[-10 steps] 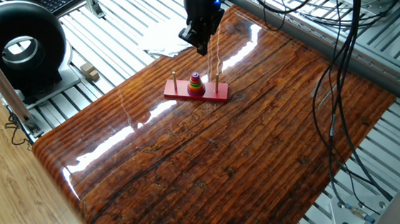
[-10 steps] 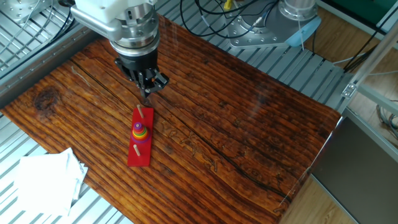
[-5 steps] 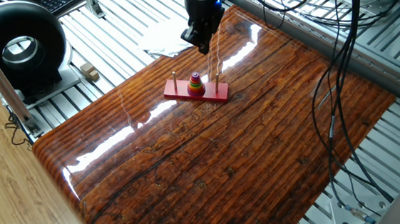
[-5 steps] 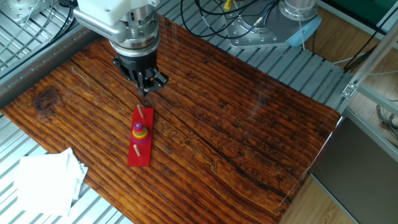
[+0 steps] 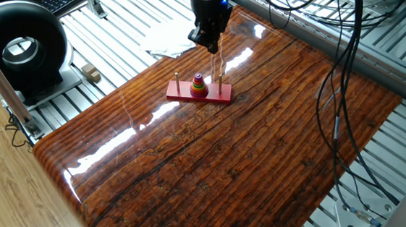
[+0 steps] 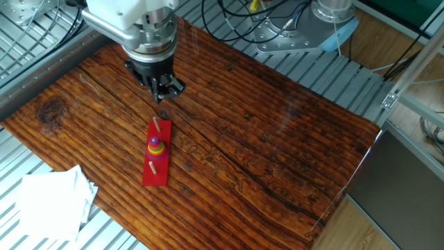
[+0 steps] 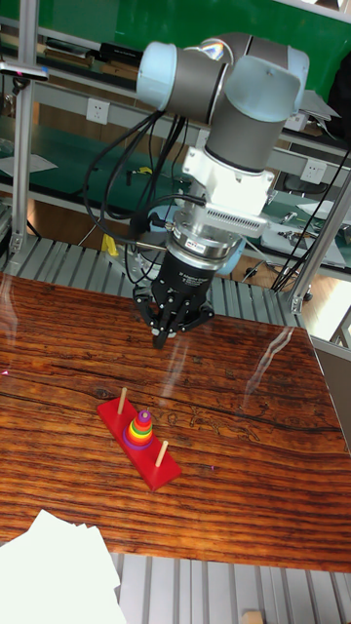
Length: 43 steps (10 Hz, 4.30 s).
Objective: Take out one Hanoi block and throw it aside
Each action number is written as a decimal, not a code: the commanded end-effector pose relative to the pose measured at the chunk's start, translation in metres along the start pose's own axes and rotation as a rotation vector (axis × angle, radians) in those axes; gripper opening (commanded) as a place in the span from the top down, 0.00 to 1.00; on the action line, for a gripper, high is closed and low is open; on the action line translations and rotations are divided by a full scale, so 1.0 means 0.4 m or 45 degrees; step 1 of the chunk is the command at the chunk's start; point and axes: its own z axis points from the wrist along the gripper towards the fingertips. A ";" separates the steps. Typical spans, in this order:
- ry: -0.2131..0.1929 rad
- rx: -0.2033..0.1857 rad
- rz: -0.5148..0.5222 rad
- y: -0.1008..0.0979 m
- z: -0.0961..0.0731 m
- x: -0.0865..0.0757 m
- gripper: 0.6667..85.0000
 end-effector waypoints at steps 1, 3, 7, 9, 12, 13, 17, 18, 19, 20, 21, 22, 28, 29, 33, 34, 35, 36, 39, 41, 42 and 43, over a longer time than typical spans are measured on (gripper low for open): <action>0.023 -0.034 0.026 0.016 -0.003 0.012 1.00; 0.006 -0.079 0.018 0.035 0.013 -0.006 1.00; -0.025 -0.073 0.075 0.028 0.060 -0.093 1.00; 0.002 -0.098 0.055 0.013 0.041 -0.133 1.00; 0.017 -0.102 0.000 -0.037 0.019 -0.204 1.00; -0.016 -0.096 -0.019 -0.056 0.023 -0.237 1.00; -0.020 -0.135 -0.007 0.005 0.100 -0.254 1.00; -0.005 -0.123 0.046 0.032 0.138 -0.230 1.00; 0.077 -0.128 0.040 0.057 0.164 -0.161 1.00; 0.093 -0.141 -0.004 0.058 0.175 -0.133 0.99; 0.137 -0.045 -0.086 -0.008 0.182 -0.103 0.83; 0.071 -0.061 -0.100 -0.001 0.179 -0.135 0.68; -0.037 -0.101 -0.100 0.038 0.191 -0.206 0.65; -0.040 -0.120 -0.102 0.050 0.198 -0.207 0.65; -0.015 -0.146 -0.118 0.052 0.224 -0.161 0.67; -0.014 -0.134 -0.126 0.039 0.229 -0.155 0.67; -0.016 -0.134 -0.128 0.033 0.234 -0.153 0.67; -0.027 -0.138 -0.141 0.031 0.241 -0.156 0.67; -0.027 -0.150 -0.147 0.037 0.247 -0.154 0.66; -0.024 -0.146 -0.147 0.038 0.257 -0.147 0.66; -0.024 -0.142 -0.149 0.034 0.260 -0.143 0.66; -0.024 -0.144 -0.149 0.033 0.264 -0.138 0.66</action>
